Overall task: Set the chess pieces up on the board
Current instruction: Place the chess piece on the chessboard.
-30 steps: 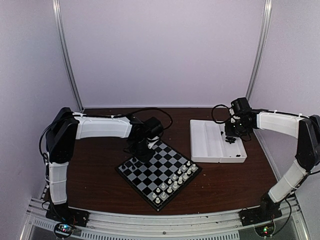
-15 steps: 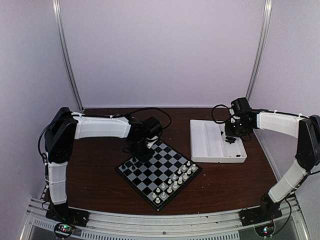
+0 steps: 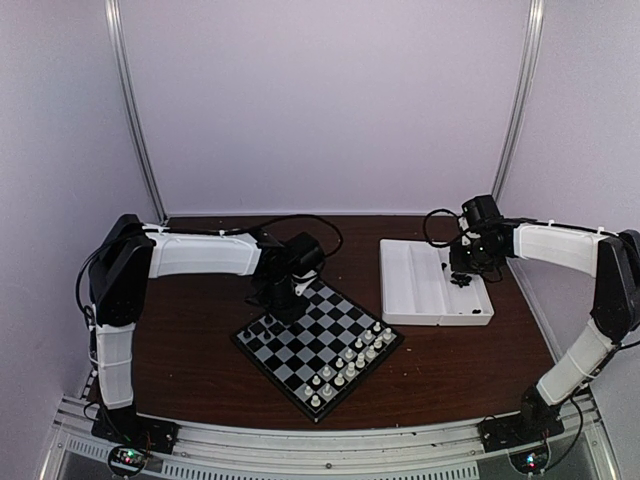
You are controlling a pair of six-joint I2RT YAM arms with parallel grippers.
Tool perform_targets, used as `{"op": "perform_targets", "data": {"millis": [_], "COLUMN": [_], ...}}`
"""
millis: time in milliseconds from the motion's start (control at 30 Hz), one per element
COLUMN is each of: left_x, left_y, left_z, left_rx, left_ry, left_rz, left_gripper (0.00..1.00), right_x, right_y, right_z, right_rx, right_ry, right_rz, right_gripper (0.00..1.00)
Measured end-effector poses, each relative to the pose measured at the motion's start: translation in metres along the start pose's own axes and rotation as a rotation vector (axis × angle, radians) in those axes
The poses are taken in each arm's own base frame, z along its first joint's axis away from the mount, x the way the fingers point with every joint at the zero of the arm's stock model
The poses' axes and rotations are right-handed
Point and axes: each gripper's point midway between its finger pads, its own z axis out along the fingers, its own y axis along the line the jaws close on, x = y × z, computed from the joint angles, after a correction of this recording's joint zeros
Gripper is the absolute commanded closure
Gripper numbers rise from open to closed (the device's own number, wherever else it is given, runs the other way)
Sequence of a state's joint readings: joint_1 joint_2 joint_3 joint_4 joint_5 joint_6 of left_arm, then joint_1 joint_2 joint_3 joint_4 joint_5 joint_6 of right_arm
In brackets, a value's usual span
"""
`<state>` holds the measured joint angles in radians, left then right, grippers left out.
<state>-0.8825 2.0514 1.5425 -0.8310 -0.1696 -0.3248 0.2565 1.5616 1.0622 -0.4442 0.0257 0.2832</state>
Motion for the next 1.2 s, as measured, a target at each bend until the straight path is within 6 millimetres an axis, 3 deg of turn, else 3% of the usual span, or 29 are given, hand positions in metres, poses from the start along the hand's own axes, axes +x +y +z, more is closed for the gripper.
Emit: {"op": "perform_targets", "data": {"millis": [633,733,833,1067,1200], "left_x": [-0.005,-0.005,-0.005,-0.007,-0.017], "left_y": [0.0,0.0,-0.001,0.0,0.001], "left_z": [0.0,0.0,0.0,-0.001,-0.009], "left_rx": [0.013,0.015,0.018,0.015,0.012], "left_ry": [-0.018,-0.017,-0.016,-0.02,-0.05], "left_rz": [-0.009,-0.009,-0.005,-0.004,0.0], "left_gripper": [0.9,0.82,0.67,0.62,0.61], "right_x": [-0.001,-0.001,-0.001,-0.001,-0.001], "right_y": [-0.003,-0.004,-0.004,-0.005,-0.005], "right_z": [0.0,0.0,0.0,0.0,0.0], "right_rx": [0.006,0.006,0.006,0.007,0.008], "right_ry": [0.001,0.001,0.001,0.0,0.001], "right_rz": [0.001,0.0,0.0,0.001,0.001], "right_gripper": [0.76,0.76,0.76,0.76,0.76]}}
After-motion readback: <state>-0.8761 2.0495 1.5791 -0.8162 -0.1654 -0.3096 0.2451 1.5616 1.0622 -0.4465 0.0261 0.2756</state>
